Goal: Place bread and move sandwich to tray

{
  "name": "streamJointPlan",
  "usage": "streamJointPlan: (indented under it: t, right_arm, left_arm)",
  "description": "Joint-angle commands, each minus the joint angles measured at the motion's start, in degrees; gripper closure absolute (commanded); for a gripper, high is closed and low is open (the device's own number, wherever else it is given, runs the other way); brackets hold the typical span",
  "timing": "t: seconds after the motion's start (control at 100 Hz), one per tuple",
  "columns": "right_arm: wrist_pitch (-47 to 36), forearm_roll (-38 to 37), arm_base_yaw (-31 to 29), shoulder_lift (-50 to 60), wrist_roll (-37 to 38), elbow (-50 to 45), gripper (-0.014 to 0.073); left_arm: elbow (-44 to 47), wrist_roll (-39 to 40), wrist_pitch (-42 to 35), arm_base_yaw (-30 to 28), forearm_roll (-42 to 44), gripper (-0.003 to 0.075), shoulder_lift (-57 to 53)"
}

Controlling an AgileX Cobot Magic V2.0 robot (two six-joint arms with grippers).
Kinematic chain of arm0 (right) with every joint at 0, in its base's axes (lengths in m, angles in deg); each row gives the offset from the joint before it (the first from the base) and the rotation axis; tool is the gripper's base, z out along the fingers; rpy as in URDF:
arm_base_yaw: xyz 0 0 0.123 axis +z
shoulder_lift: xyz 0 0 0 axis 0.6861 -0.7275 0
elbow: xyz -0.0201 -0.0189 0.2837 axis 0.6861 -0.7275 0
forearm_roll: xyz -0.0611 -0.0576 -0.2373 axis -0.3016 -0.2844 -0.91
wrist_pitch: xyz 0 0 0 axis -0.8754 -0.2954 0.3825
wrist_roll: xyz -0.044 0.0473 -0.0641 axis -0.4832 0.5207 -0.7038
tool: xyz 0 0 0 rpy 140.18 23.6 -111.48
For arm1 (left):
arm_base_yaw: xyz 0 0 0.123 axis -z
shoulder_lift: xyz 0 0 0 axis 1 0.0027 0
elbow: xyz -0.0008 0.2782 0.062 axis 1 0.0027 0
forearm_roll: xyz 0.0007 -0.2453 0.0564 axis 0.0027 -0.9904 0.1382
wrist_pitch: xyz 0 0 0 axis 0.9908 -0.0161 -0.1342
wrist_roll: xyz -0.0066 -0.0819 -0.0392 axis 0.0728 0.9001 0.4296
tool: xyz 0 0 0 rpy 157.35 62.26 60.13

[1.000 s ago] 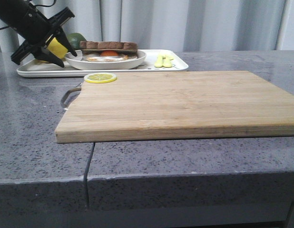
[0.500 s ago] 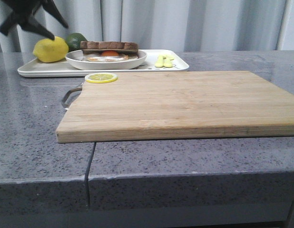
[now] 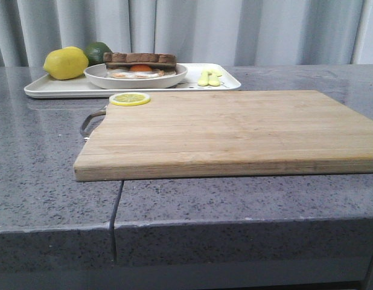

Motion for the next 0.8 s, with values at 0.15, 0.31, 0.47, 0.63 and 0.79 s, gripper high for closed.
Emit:
streamJointPlan:
  t: [0.15,0.31,0.47,0.63,0.79]
  right_arm:
    - [-4.7,-0.3,-0.4,-0.4,0.1,1.5,0.0045]
    - [-4.7,-0.3,-0.4,-0.4,0.1,1.5,0.0045]
    - [-4.7,-0.3,-0.4,-0.4,0.1,1.5,0.0045]
    - [-4.7,-0.3,-0.4,-0.4,0.1,1.5,0.0045]
    - [-4.7,-0.3,-0.4,-0.4,0.1,1.5,0.0045]
  left_arm:
    - [-1.9,-1.3,-0.7,5.4,5.8,0.0405,-12.3]
    - [-0.9,-1.4,-0.7,10.5,12.6,0.0405,-17.4]
    - [4.2,-1.5,-0.7,18.1,23.7,0.0405,-22.7]
    - [13.0,-1.5,-1.0,25.7,31.3,0.0405,-28.6]
    - [25.7,-0.2,-5.8,30.7,34.7,0.0405,-35.7]
